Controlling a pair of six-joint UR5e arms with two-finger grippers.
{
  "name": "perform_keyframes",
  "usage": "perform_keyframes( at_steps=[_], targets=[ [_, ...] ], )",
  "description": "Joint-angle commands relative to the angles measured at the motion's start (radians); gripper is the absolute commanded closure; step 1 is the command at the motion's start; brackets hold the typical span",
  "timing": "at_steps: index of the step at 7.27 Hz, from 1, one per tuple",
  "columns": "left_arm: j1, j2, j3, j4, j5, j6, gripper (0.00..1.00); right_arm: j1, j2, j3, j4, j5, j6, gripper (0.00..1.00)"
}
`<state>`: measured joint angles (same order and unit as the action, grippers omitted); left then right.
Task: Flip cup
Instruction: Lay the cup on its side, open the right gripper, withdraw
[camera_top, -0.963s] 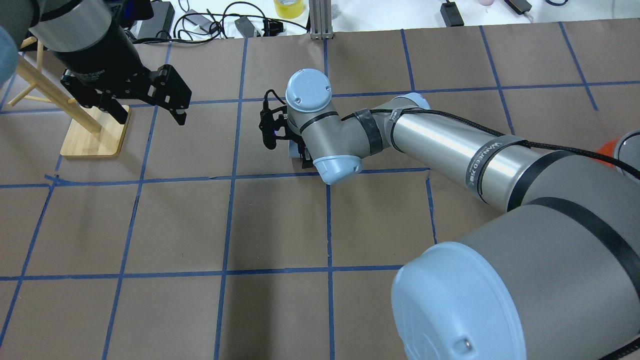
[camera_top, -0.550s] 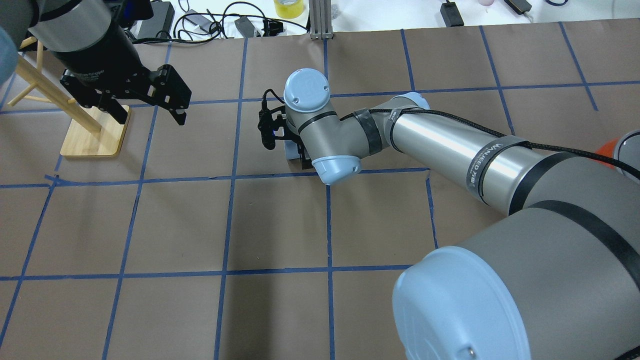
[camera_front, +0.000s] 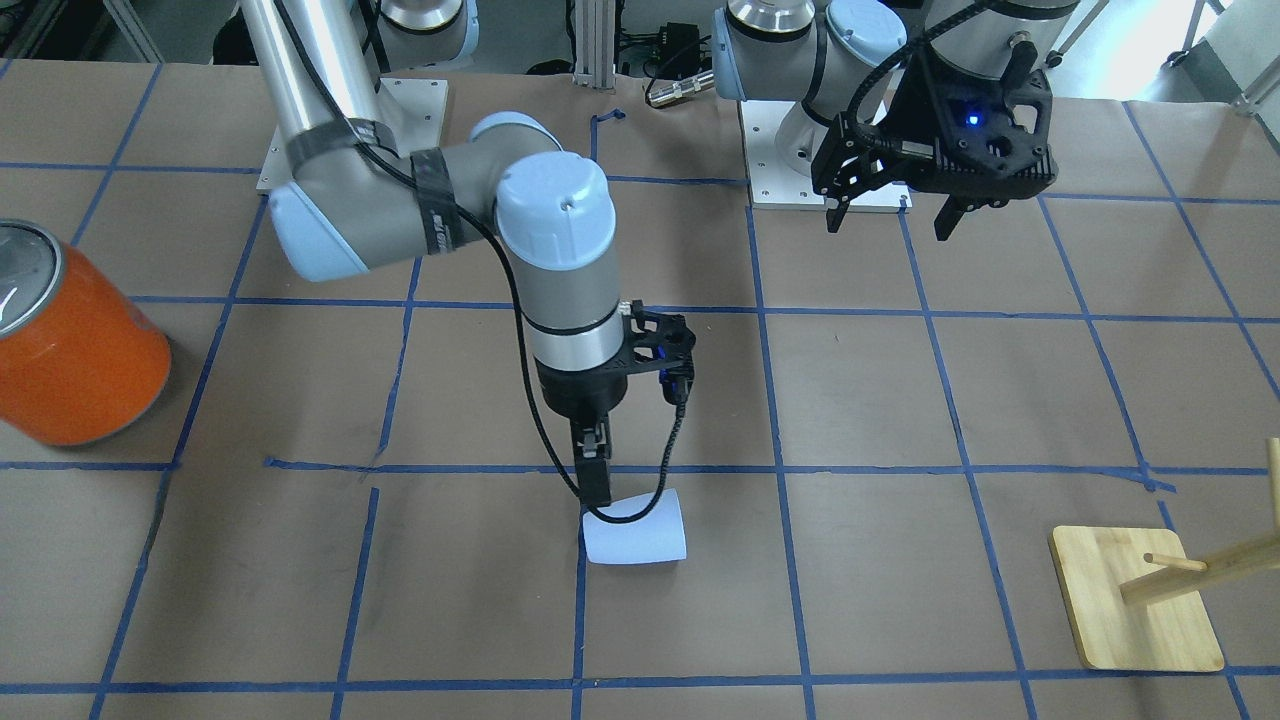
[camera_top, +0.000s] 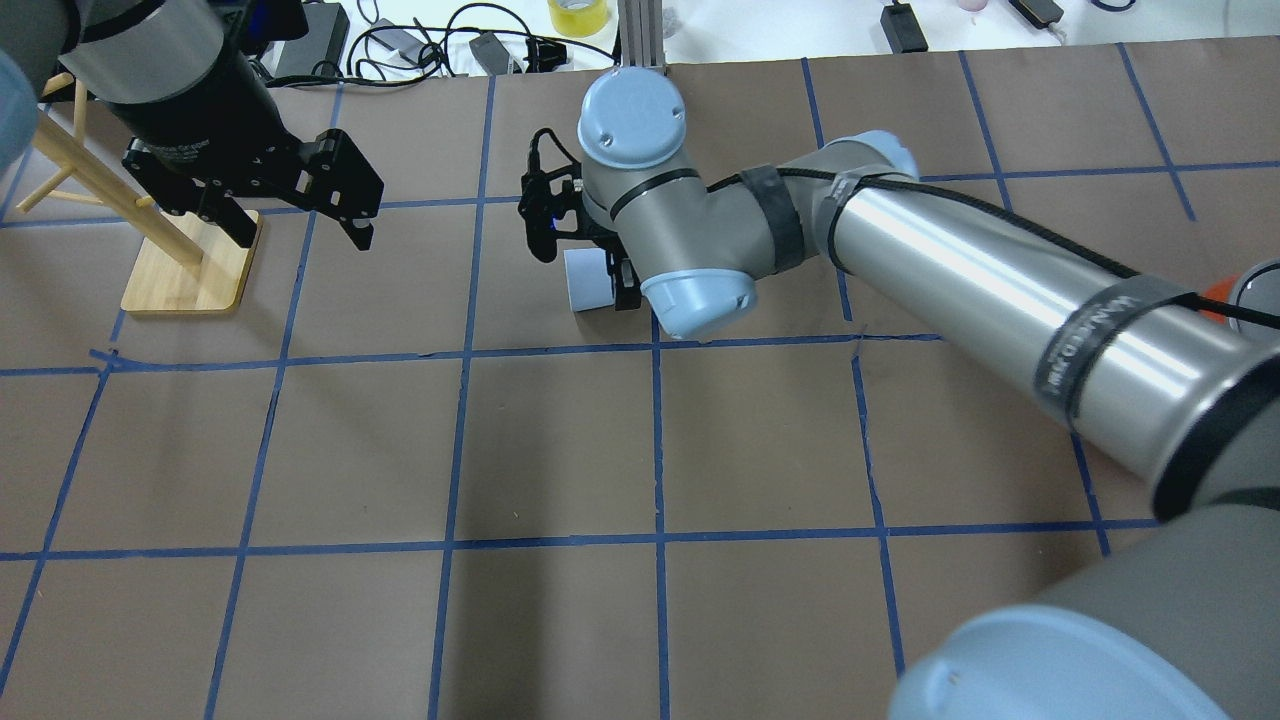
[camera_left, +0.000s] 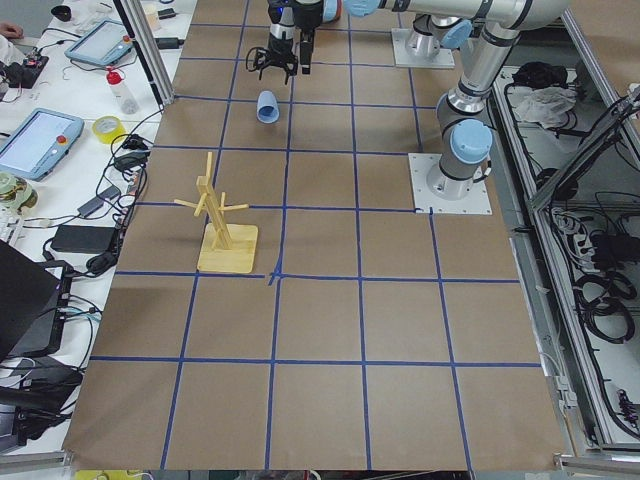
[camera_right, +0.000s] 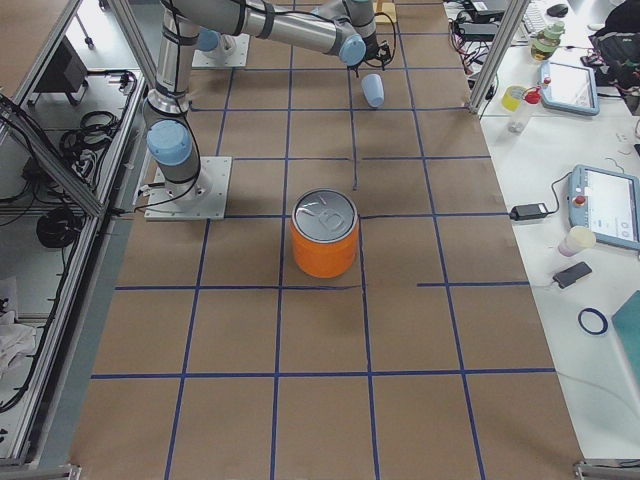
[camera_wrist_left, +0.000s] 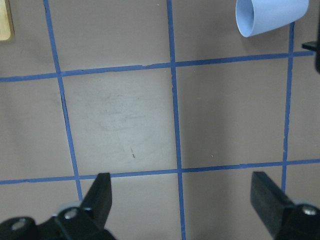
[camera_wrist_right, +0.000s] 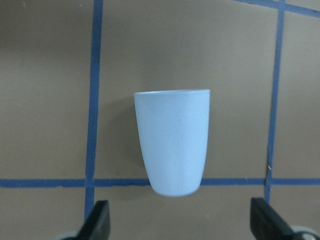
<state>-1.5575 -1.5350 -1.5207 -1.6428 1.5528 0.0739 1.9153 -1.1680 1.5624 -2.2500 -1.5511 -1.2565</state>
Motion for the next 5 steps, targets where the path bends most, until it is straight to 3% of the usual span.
perform_keyframes(
  at_steps=[1, 3, 5],
  targets=[
    [0.004, -0.014, 0.002, 0.094, -0.223, -0.012, 0.00, -0.155, -0.149, 0.001, 0.146, 0.047, 0.009, 0.00],
    [0.010, -0.107, -0.030, 0.202, -0.250, -0.064, 0.00, -0.226, -0.206, -0.004, 0.199, 0.082, 0.046, 0.00],
    [0.011, -0.273, -0.100, 0.470, -0.346, -0.134, 0.00, -0.274, -0.287, -0.005, 0.259, 0.040, 0.265, 0.00]
  ],
)
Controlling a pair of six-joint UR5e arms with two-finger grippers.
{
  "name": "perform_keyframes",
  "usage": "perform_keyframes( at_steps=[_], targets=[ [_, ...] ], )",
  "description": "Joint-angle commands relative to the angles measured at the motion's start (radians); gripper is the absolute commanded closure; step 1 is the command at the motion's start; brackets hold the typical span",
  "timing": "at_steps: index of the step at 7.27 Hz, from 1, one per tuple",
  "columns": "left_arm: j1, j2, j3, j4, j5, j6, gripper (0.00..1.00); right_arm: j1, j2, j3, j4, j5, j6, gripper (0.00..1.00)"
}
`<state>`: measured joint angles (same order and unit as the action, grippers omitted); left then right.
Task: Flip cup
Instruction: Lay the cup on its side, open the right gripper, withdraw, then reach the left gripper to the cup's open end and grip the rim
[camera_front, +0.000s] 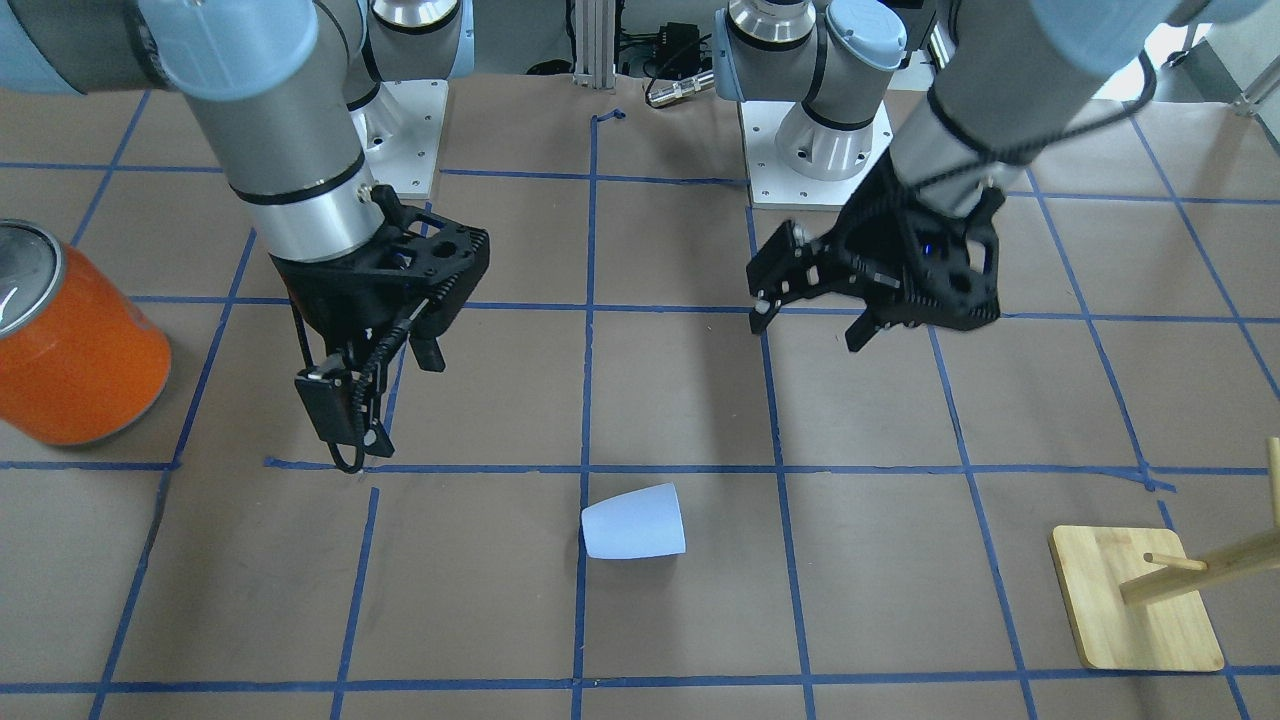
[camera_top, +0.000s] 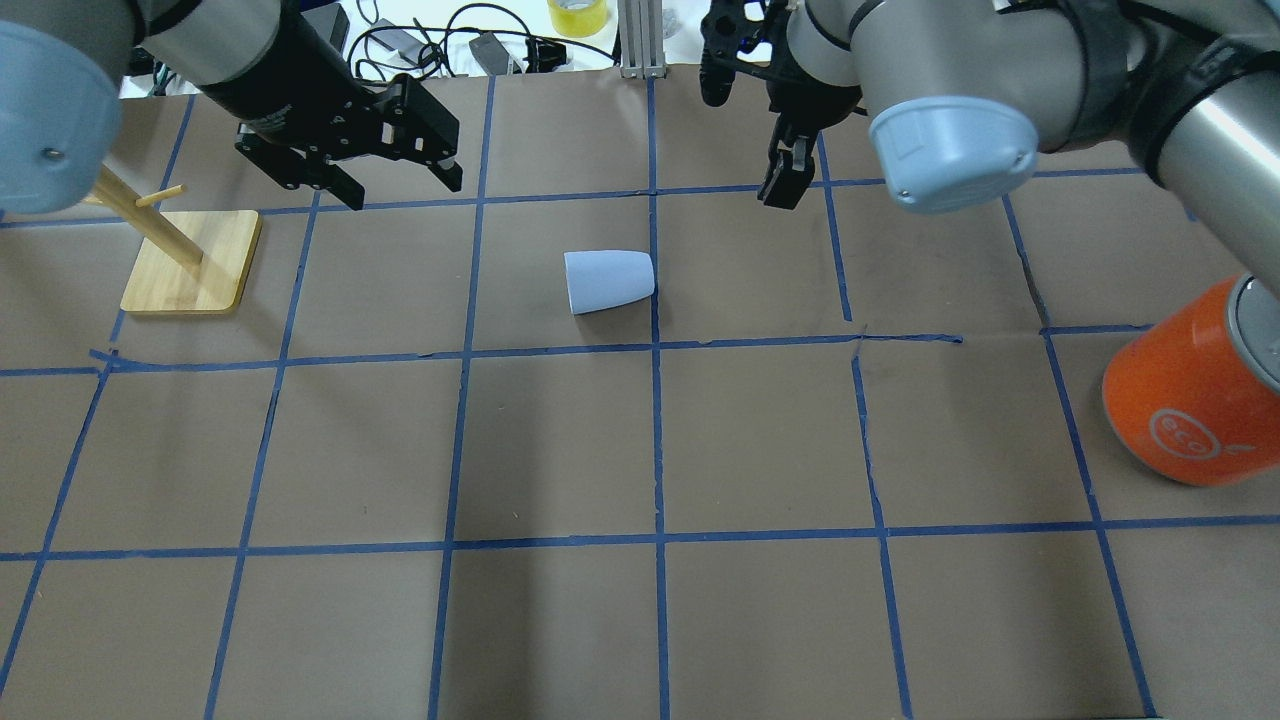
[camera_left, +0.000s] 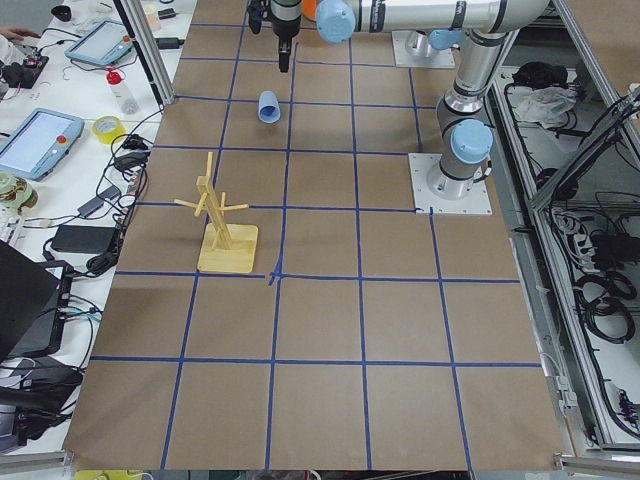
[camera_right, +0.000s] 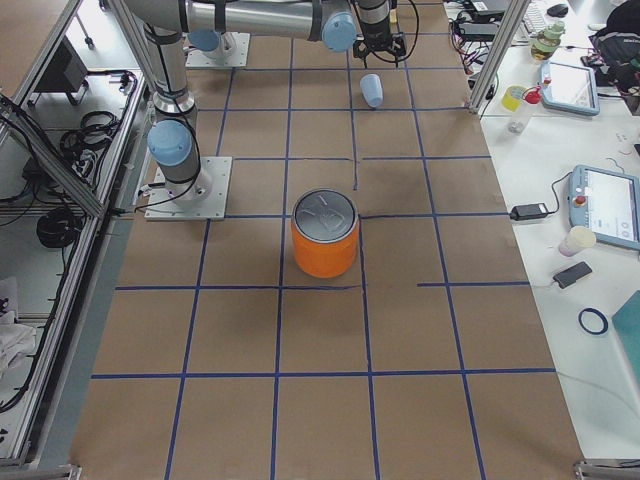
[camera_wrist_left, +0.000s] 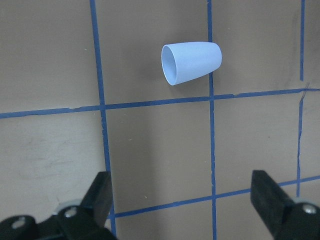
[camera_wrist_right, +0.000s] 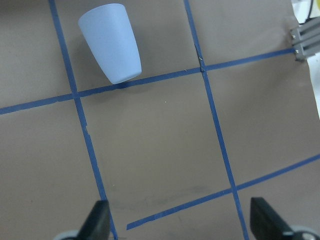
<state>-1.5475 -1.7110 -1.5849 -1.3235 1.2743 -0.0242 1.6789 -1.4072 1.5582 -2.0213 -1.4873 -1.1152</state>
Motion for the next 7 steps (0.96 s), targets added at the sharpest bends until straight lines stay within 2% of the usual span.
perform_keyframes(
  at_steps=[1, 2, 3, 4, 5, 6, 7],
  targets=[
    [0.001, -0.161, -0.036, 0.217, -0.078, -0.039, 0.00, -0.077, -0.077, -0.001, 0.062, -0.034, 0.144, 0.00],
    [0.003, -0.221, -0.041, 0.254, -0.126, -0.043, 0.00, -0.099, -0.111, -0.004, 0.129, -0.037, 0.278, 0.00],
    [0.024, -0.269, -0.046, 0.262, -0.247, -0.036, 0.00, -0.103, -0.133, -0.012, 0.191, -0.047, 0.422, 0.00],
    [0.052, -0.303, -0.053, 0.264, -0.322, -0.034, 0.00, -0.104, -0.150, -0.015, 0.216, -0.113, 0.527, 0.00],
    [0.052, -0.347, -0.064, 0.315, -0.395, -0.036, 0.00, -0.102, -0.165, -0.015, 0.266, -0.128, 0.620, 0.00],
    [0.052, -0.376, -0.087, 0.390, -0.412, -0.045, 0.00, -0.102, -0.168, -0.027, 0.323, -0.143, 0.688, 0.00],
    [0.052, -0.392, -0.101, 0.408, -0.415, -0.062, 0.00, -0.102, -0.165, -0.070, 0.393, -0.178, 0.742, 0.00]
  ],
)
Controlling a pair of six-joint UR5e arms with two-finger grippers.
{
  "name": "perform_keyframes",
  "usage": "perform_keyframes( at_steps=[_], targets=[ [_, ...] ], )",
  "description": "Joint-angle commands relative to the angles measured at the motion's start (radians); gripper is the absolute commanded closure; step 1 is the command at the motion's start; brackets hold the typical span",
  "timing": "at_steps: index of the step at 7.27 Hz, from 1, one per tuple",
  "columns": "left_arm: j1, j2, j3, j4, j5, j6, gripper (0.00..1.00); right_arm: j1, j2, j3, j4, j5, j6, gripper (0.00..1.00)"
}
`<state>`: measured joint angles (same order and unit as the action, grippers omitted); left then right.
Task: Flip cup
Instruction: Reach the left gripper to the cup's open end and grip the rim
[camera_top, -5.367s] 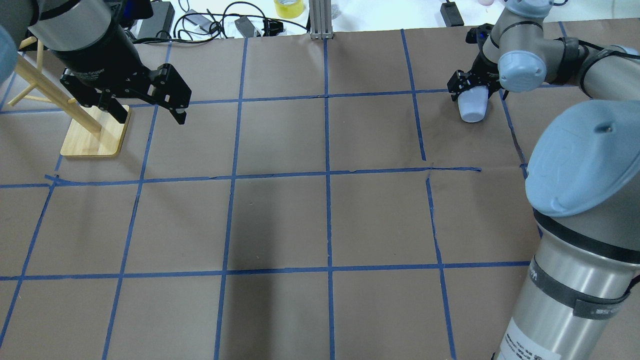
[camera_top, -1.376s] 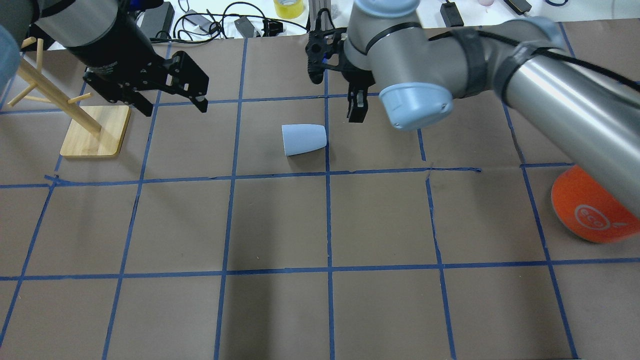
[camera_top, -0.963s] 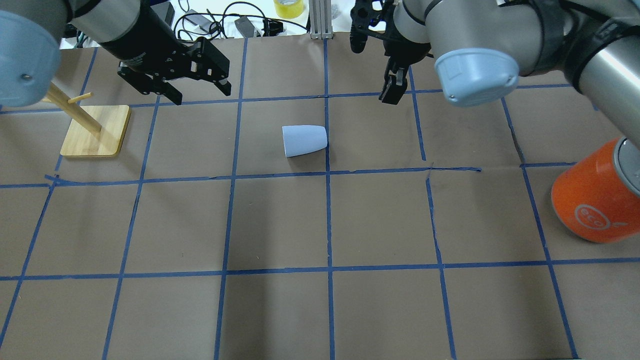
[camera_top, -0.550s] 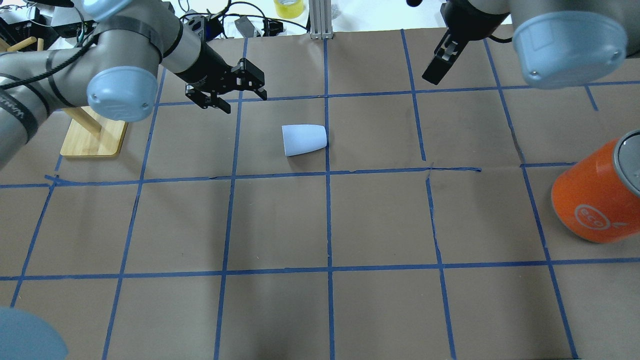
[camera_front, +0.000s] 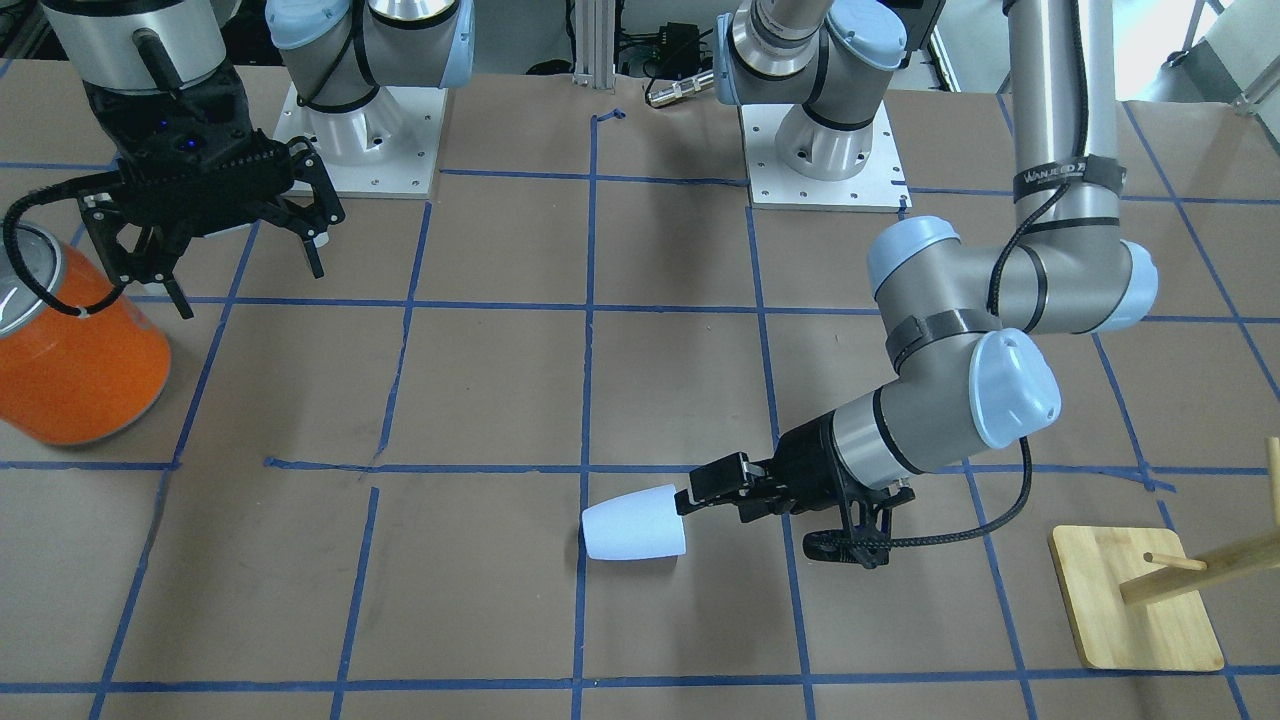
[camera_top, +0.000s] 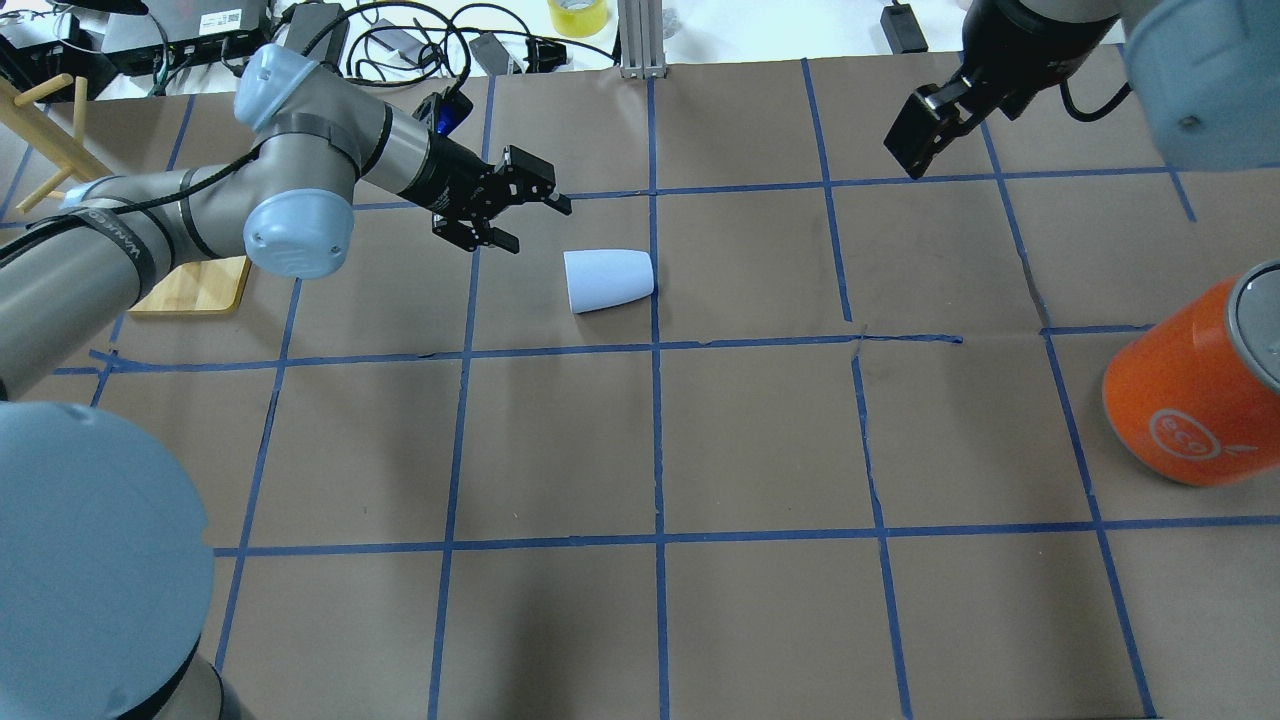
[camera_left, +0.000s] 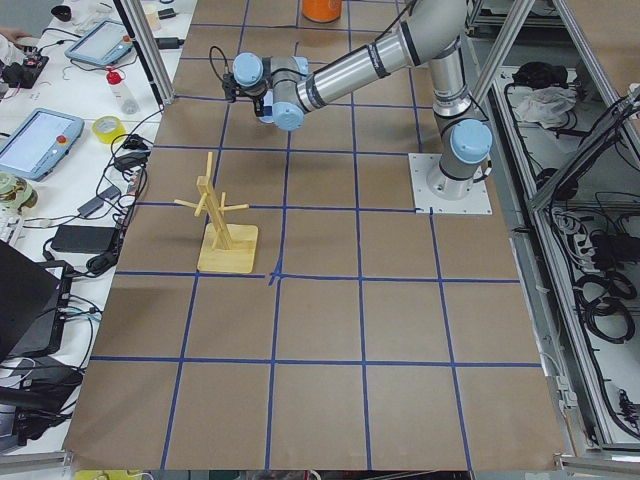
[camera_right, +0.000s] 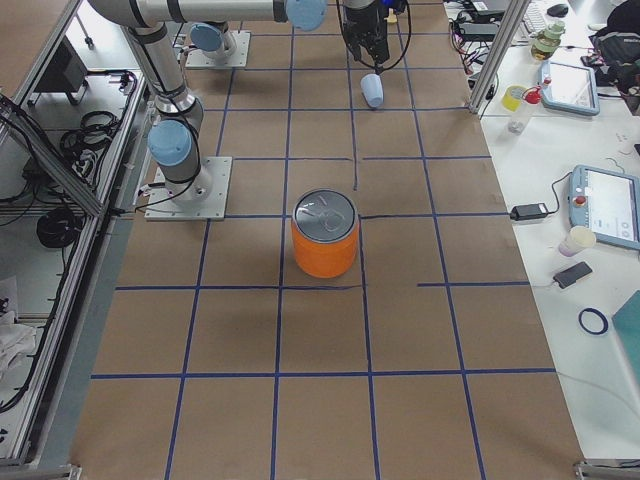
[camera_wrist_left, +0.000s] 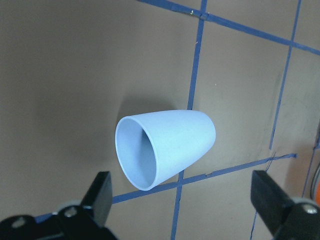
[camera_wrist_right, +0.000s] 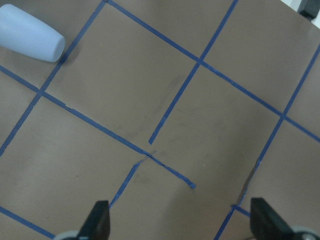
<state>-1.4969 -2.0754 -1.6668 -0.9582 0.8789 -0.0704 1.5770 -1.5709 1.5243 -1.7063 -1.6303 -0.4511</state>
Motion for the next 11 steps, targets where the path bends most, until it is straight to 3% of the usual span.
perform_keyframes(
  at_steps=[1, 3, 6, 7, 8, 11],
  targets=[
    [0.000, -0.041, -0.034, 0.055, -0.020, -0.019, 0.00, 0.001, 0.000, -0.050, 0.121, -0.033, 0.210, 0.00],
    [0.000, -0.063, -0.057, 0.133, -0.131, -0.116, 0.00, 0.003, -0.001, -0.050, 0.125, -0.014, 0.346, 0.00],
    [0.001, -0.084, -0.054, 0.134, -0.174, -0.175, 0.03, 0.008, 0.000, -0.036, 0.079, 0.065, 0.556, 0.00],
    [0.001, -0.100, -0.048, 0.139, -0.176, -0.180, 0.12, 0.009, 0.005, -0.024, 0.024, 0.087, 0.555, 0.00],
    [0.001, -0.107, -0.042, 0.139, -0.176, -0.222, 0.47, 0.008, 0.005, -0.015, 0.022, 0.089, 0.549, 0.00],
    [-0.005, -0.118, -0.039, 0.170, -0.176, -0.284, 0.62, 0.008, 0.006, -0.013, 0.022, 0.087, 0.551, 0.00]
  ],
)
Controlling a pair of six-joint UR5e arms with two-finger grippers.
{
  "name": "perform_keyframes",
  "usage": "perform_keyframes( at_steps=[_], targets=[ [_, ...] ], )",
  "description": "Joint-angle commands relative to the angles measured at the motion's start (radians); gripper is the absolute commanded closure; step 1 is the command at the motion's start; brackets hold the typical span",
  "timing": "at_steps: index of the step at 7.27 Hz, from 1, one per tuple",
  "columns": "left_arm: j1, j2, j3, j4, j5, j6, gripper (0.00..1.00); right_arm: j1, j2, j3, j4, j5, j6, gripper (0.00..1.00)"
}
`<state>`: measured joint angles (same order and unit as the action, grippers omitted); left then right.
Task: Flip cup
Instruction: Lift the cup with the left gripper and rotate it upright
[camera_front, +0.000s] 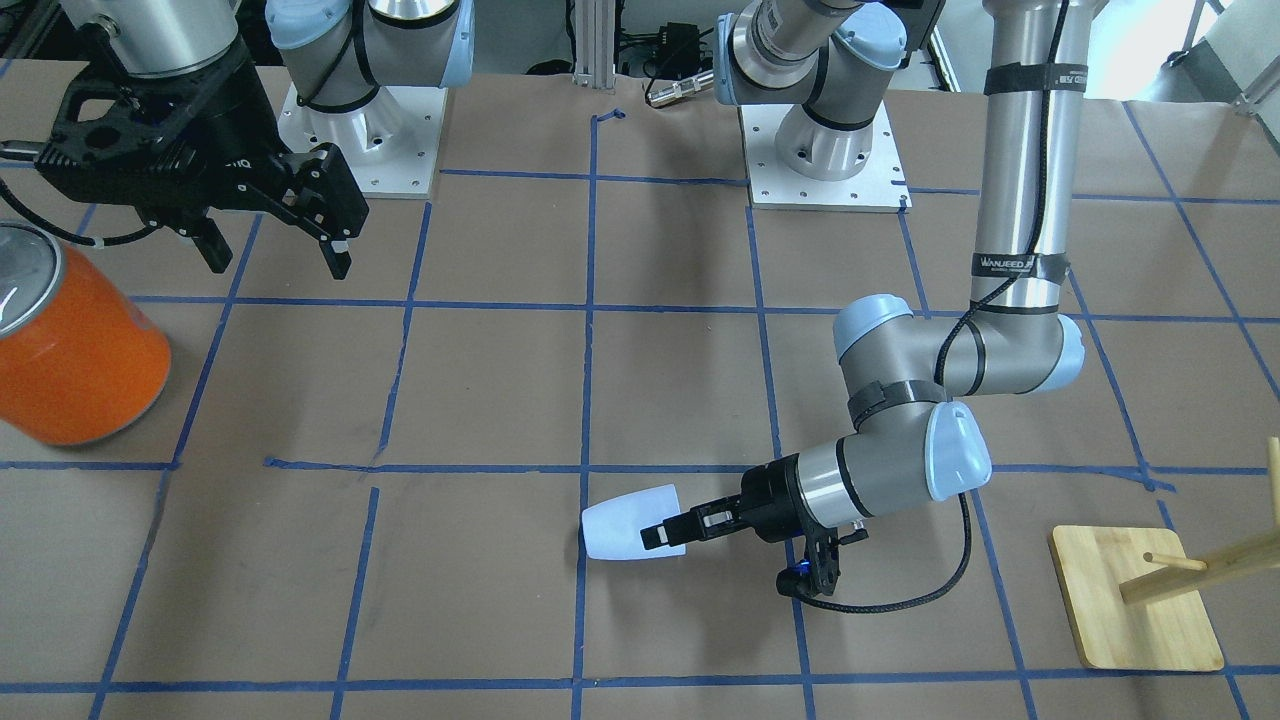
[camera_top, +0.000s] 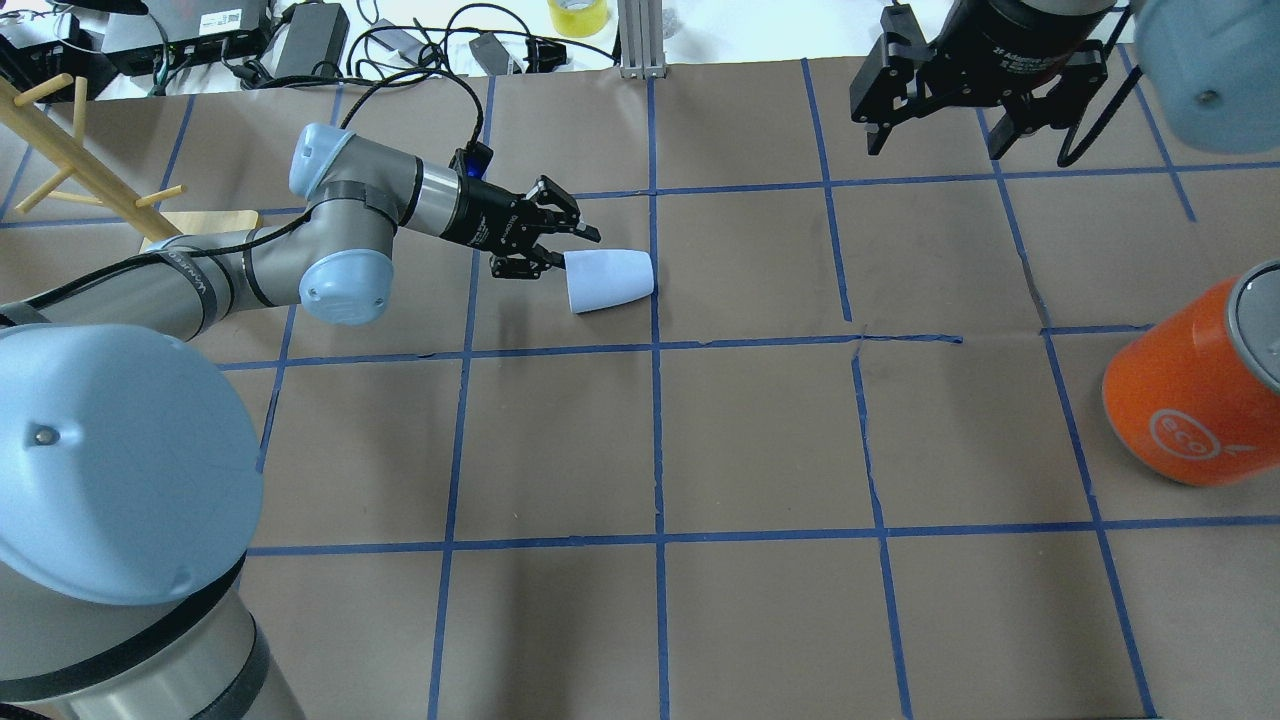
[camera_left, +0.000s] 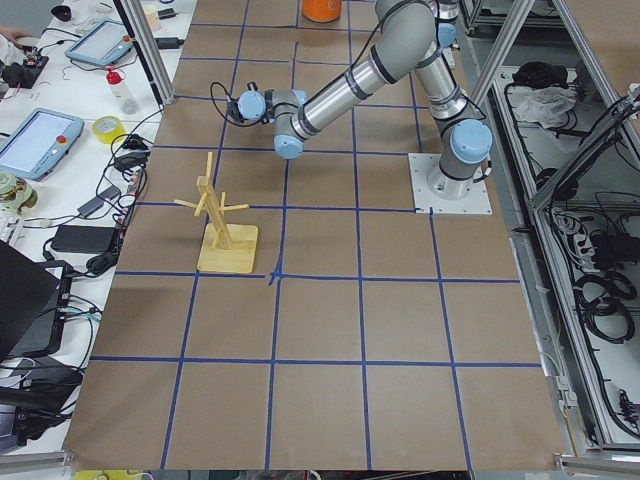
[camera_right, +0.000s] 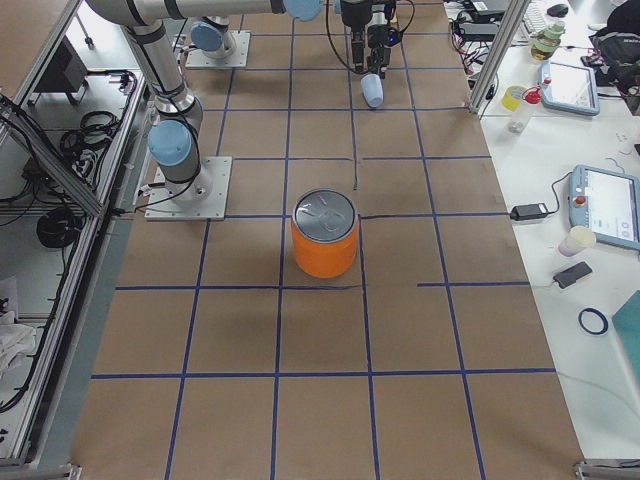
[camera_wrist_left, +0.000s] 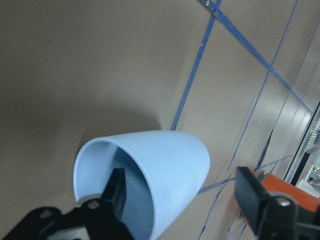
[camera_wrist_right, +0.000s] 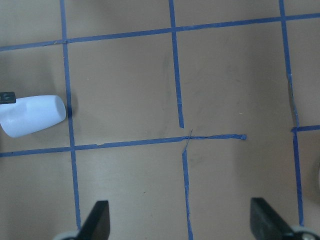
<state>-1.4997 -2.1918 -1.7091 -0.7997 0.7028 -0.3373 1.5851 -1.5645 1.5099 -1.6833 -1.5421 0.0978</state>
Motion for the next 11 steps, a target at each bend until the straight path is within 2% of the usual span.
perform_keyframes(
  at_steps=[1, 2, 3, 5, 7, 9, 10, 11],
  targets=[
    [-0.002, 0.004, 0.006, 0.016, -0.002, -0.023, 0.75, -0.001, -0.002, 0.001, -0.001, -0.019, 0.002, 0.00],
    [-0.002, 0.015, 0.008, 0.016, 0.000, -0.052, 0.82, -0.001, -0.003, 0.001, -0.001, -0.018, 0.008, 0.00],
    [-0.002, 0.029, 0.009, 0.026, 0.000, -0.093, 0.83, -0.001, -0.003, 0.001, -0.001, -0.021, 0.008, 0.00],
    [-0.002, 0.035, 0.019, 0.042, 0.001, -0.101, 1.00, -0.001, 0.000, 0.003, 0.001, -0.020, 0.008, 0.00],
    [-0.007, 0.110, 0.125, 0.037, 0.027, -0.242, 1.00, -0.001, -0.002, 0.003, 0.001, -0.023, -0.004, 0.00],
    [-0.022, 0.165, 0.141, 0.007, 0.168, -0.257, 1.00, -0.001, -0.006, 0.003, 0.002, -0.050, -0.007, 0.00],
    [-0.008, 0.175, 0.143, 0.001, 0.304, -0.196, 1.00, -0.001, -0.005, 0.003, 0.002, -0.049, 0.000, 0.00],
    [0.024, 0.176, 0.163, -0.069, 0.404, -0.095, 1.00, -0.001, -0.002, 0.004, 0.002, -0.049, -0.006, 0.00]
  ],
)
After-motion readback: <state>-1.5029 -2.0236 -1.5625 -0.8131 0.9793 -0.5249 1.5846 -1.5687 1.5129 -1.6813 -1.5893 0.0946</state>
